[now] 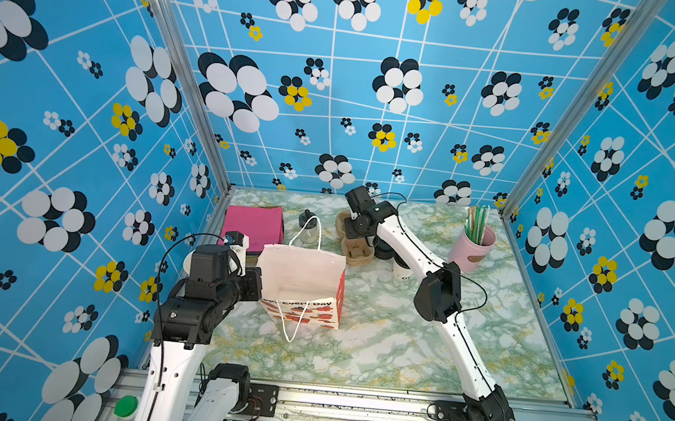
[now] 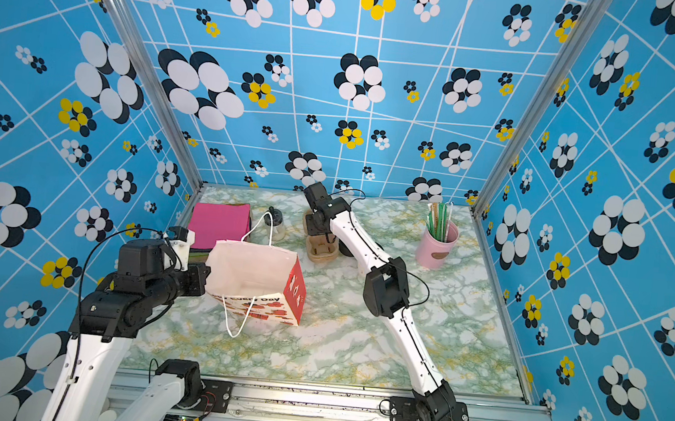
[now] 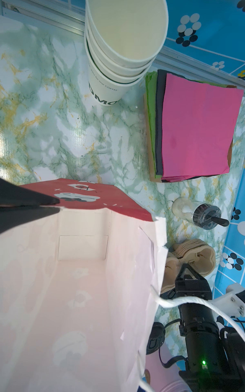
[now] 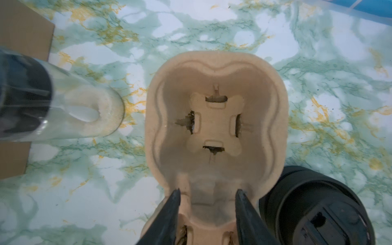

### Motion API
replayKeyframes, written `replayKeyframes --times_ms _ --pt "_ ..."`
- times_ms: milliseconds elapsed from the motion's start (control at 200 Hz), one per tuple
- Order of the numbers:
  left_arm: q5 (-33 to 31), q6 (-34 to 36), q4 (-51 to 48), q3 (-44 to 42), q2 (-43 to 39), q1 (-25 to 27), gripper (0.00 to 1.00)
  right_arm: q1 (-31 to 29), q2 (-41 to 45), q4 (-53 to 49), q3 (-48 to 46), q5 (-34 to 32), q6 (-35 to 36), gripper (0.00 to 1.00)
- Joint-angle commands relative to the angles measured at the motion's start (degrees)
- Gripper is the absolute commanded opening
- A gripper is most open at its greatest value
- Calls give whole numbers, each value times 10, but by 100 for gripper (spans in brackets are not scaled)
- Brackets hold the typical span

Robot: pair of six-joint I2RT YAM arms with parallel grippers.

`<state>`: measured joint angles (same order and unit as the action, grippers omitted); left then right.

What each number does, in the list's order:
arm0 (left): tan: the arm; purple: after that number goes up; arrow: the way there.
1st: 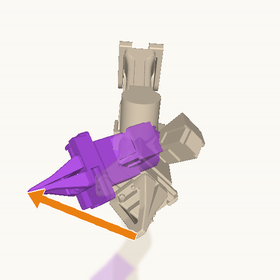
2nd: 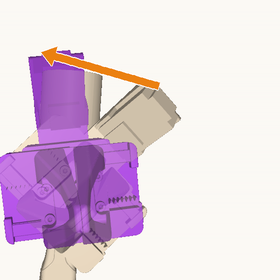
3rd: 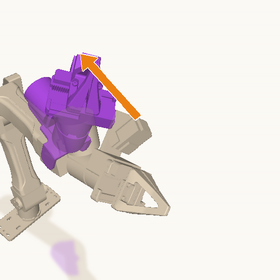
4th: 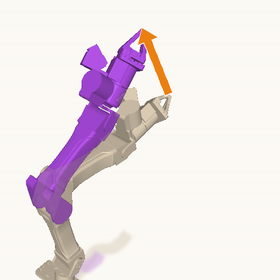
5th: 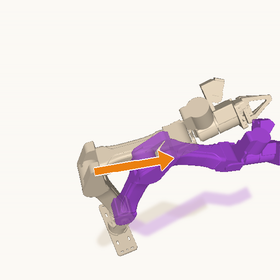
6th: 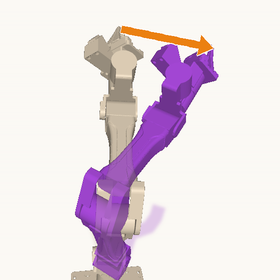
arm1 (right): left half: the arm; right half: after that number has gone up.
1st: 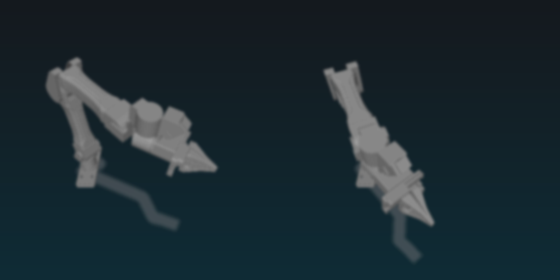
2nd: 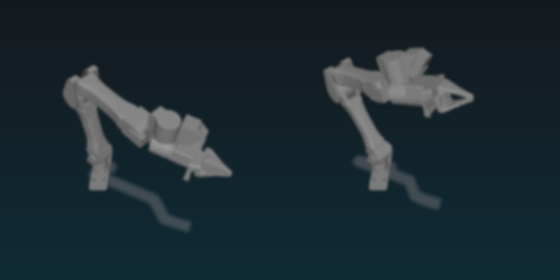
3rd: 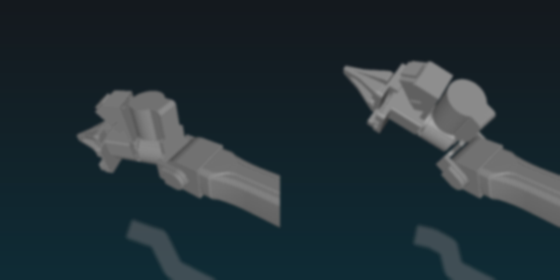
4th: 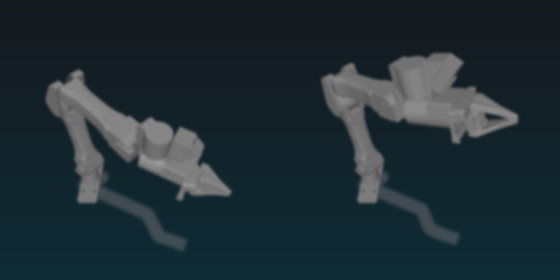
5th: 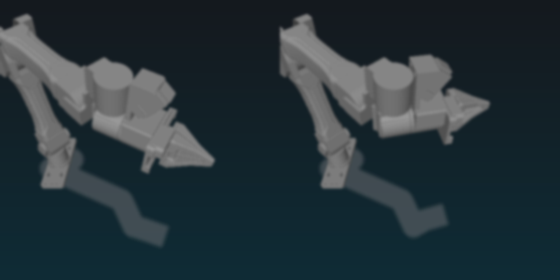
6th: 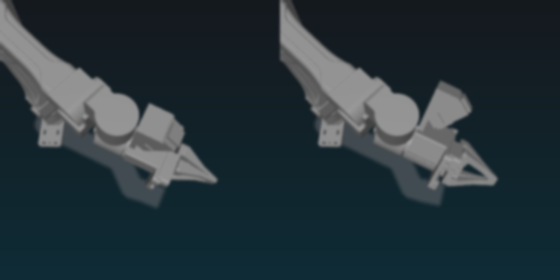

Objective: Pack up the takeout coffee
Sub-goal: 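Grasp the top cardboard cup carrier by its rim with the right gripper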

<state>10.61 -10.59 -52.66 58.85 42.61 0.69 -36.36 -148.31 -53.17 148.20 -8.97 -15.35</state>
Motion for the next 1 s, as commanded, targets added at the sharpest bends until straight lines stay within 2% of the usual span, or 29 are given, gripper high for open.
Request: replayKeyframes --times_ms 0,295,645,995 --pt "9 -7 9 -6 -4 -7 0 1 -16 11 24 -16 -9 43" --pt "8 -7 9 -9 -7 -6 0 -2 -40 9 33 -5 -21 32" --pt "12 -12 13 -12 -9 -7 0 -8 -38 -12 33 -17 -4 20" --pt "15 -14 14 -12 -10 -7 0 -9 13 -4 33 -10 -8 15"
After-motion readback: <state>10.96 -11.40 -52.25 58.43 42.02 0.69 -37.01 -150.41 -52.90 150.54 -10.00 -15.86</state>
